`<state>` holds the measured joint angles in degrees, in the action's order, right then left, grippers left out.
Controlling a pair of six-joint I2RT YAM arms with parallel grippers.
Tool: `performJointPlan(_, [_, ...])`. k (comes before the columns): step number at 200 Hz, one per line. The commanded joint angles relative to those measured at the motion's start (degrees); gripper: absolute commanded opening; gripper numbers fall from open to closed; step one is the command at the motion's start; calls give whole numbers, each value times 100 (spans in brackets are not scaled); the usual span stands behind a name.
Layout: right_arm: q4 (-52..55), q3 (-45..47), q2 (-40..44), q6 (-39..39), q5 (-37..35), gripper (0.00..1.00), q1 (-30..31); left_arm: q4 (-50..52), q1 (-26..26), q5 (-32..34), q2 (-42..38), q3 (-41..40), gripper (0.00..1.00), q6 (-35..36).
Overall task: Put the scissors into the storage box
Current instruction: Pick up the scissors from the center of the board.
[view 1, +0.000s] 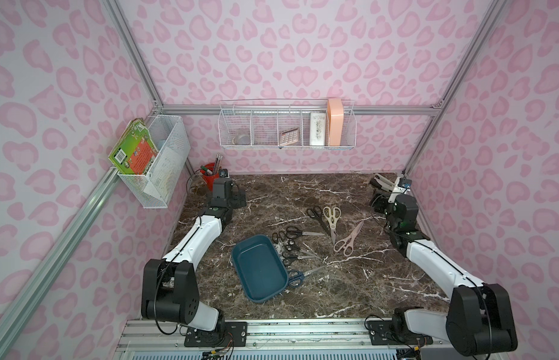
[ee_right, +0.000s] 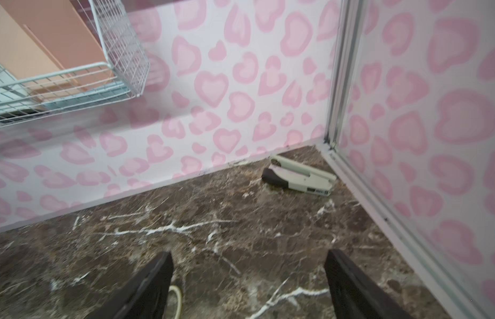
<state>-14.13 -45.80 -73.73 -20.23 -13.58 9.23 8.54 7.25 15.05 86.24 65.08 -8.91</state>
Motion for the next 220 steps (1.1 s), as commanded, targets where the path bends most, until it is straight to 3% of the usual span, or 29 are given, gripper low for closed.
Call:
performJointPlan(1, [3321,-776,-271,-885,-190,83,326,1804,143,-485,75,268,99,-809])
performJointPlan(14, [4082,-1125,-594,-948,335,80,400,1942,215,-951,90,242,99,-1011])
performJointPlan(23, [4654,-1345,-878,-993,576,71,483,1993,257,-1393,164,265,99,-1020])
performJointPlan(52, [5470,-1328,-1267,-1018,583,60,974,2453,312,-2325,487,893,99,-947])
performJointPlan(80, [5443,-1116,-1221,-1477,1167,52,1229,2646,306,-1984,387,944,99,-939])
performJointPlan(151, [5269,-1254,-1911,-1654,1113,28,1353,2891,309,-1594,330,1042,99,-868])
performJointPlan(220, [4981,-1071,-2070,-1631,1000,28,1404,2902,310,-1540,331,1024,99,-904])
